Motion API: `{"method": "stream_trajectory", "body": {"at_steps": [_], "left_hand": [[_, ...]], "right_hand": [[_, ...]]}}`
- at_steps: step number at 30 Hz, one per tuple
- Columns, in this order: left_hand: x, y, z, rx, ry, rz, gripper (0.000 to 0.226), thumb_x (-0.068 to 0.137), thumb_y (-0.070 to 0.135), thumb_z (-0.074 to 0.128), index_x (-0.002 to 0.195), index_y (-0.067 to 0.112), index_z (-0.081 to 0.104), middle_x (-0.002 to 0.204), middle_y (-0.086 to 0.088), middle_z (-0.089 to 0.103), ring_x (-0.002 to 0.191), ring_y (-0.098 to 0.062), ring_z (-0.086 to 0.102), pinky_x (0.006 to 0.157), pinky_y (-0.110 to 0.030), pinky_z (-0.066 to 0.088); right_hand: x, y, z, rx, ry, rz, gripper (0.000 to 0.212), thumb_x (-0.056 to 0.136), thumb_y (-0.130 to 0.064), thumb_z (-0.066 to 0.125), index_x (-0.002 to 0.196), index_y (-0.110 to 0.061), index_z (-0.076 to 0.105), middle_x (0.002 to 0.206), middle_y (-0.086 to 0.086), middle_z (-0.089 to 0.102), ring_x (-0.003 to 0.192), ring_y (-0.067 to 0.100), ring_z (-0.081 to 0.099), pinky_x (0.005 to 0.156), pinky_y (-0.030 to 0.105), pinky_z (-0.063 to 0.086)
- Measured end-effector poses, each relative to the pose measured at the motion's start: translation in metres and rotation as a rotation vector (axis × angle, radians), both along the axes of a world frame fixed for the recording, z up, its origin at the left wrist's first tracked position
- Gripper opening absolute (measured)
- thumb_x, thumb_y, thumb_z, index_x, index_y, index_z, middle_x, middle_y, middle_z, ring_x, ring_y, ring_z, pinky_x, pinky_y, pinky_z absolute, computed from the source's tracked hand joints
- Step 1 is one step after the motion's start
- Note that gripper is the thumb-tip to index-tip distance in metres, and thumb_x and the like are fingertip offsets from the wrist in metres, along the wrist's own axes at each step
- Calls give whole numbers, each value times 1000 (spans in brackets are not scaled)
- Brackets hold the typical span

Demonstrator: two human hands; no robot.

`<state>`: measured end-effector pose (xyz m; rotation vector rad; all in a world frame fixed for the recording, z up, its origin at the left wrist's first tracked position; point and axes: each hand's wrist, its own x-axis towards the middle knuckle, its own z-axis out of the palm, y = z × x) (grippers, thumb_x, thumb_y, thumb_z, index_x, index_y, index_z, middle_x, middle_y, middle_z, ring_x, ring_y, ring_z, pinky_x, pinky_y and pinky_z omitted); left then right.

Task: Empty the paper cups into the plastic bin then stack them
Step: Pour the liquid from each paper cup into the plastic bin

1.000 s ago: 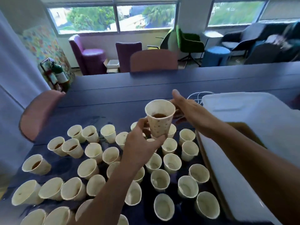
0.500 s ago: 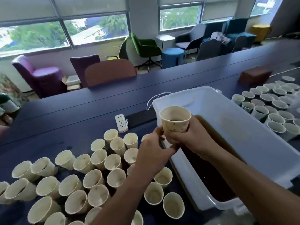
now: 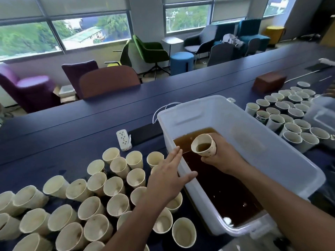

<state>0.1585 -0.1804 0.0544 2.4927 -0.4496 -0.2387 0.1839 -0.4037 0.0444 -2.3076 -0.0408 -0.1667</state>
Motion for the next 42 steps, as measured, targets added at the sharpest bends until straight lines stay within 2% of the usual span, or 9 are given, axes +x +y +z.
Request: {"method": "stream_trajectory", "body": {"at_steps": [2, 5, 7, 9, 16, 21, 31, 36, 42], "left_hand": [[-1, 2, -2, -1, 3, 0, 86, 91, 70, 51, 161, 39, 13, 163, 33, 2, 150, -8, 25, 113, -36, 39], [-3, 3, -4, -16, -1, 13, 85, 90, 73, 49, 160, 42, 12, 160, 38, 0, 149, -6, 26, 108, -33, 43], [-3, 3, -5, -18, -4, 18, 85, 89, 74, 49, 160, 44, 12, 159, 41, 0, 148, -5, 29, 103, -31, 45], [-2, 3, -6, -22, -8, 19, 85, 88, 75, 49, 159, 44, 13, 158, 42, 0, 146, -5, 33, 99, -29, 46], [-1, 5, -11, -49, 10, 27, 86, 87, 75, 52, 159, 45, 15, 148, 49, -2, 138, -7, 47, 100, -34, 51], [-2, 4, -12, -26, 8, 34, 85, 87, 76, 52, 158, 46, 16, 152, 47, -1, 130, -6, 53, 93, -32, 54], [-1, 4, -17, -7, 0, 38, 86, 86, 78, 49, 158, 47, 14, 157, 44, -1, 125, -10, 55, 92, -38, 57], [0, 4, -18, 2, 14, 44, 84, 87, 77, 50, 158, 48, 14, 155, 48, -3, 123, -11, 57, 91, -40, 57], [0, 5, -20, 1, 16, 38, 85, 87, 78, 49, 158, 49, 13, 152, 50, -5, 124, -11, 57, 91, -40, 57]], "right_hand": [[2, -1, -7, -53, 10, -7, 63, 64, -11, 84, 116, -33, 55, 107, -4, 60, 96, 11, 58, 76, 6, 37], [4, -3, -15, -94, 11, -10, 67, 60, -14, 79, 112, -46, 51, 106, -7, 58, 95, 13, 57, 82, 28, 48], [4, -4, -18, -138, 8, -25, 67, 60, -13, 78, 116, -39, 53, 106, -7, 56, 94, 15, 57, 83, 39, 52], [4, -3, -20, -190, 0, -28, 68, 61, -11, 79, 120, -33, 54, 107, -7, 55, 94, 18, 58, 82, 43, 53], [2, 2, -21, -310, -25, -25, 72, 64, -13, 80, 125, -34, 48, 110, -6, 55, 97, 24, 60, 83, 44, 53], [0, 3, -18, -389, -52, -61, 68, 66, -16, 81, 121, -31, 45, 110, -2, 60, 97, 25, 60, 81, 41, 51], [-8, 5, -12, -518, -145, -143, 56, 75, -16, 75, 123, -34, 51, 121, -8, 60, 125, 21, 46, 93, 42, 21], [-8, 4, -14, -605, -169, -141, 62, 75, -20, 81, 128, -38, 54, 130, -10, 56, 127, 20, 42, 91, 42, 17], [-8, 6, -12, -643, -202, -191, 64, 70, -13, 84, 125, -37, 61, 129, -2, 52, 128, 27, 33, 93, 43, 16]]}}
